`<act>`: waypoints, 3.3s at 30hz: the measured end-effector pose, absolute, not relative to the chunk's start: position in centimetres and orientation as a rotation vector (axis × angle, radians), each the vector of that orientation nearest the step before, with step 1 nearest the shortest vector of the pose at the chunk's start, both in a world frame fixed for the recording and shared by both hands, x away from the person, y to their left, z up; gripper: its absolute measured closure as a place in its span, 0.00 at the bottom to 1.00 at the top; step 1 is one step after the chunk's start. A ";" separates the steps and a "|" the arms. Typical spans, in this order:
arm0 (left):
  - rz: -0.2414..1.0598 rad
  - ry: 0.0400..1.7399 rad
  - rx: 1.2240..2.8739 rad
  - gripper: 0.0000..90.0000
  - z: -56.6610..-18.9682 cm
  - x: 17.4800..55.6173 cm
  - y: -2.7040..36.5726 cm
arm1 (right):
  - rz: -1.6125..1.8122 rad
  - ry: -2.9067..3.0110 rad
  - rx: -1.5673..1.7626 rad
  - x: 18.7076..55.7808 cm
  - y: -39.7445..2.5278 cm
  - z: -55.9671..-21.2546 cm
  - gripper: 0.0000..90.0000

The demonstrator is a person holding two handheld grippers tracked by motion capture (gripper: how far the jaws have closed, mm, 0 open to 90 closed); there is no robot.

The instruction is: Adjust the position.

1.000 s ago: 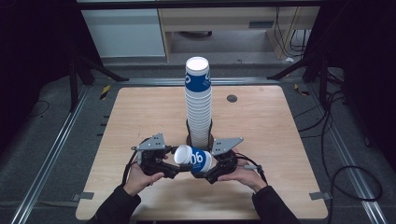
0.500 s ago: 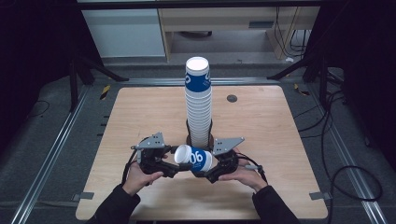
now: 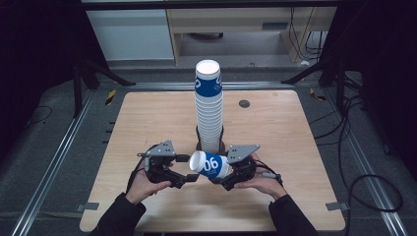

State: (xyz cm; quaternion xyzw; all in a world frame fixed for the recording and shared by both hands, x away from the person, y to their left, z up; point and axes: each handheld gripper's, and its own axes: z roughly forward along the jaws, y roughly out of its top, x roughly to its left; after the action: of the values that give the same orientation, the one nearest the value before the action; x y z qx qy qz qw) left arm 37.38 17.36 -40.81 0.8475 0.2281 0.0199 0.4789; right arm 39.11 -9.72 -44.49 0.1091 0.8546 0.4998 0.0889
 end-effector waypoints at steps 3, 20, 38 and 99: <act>0.034 0.555 2.092 0.21 -41.1 37.4 17.1 | 1.444 2.560 0.311 39.0 -9.4 -44.8 0.16; -0.023 0.549 2.217 0.26 -42.3 37.4 15.7 | 1.292 2.640 0.163 38.1 -7.3 -46.1 0.16; 0.007 0.559 2.137 0.29 -41.7 37.7 17.0 | 1.388 2.600 0.265 38.6 -8.2 -45.4 0.07; 0.012 0.407 2.144 0.20 -41.6 37.4 18.1 | 1.681 2.630 0.278 38.8 -10.4 -44.0 0.17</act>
State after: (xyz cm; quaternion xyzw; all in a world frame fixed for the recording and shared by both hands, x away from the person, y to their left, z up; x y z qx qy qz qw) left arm 37.37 18.10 -41.61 0.8715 0.1655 0.0049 0.4616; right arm 38.83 -10.43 -44.04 0.0887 0.8393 0.5363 0.0040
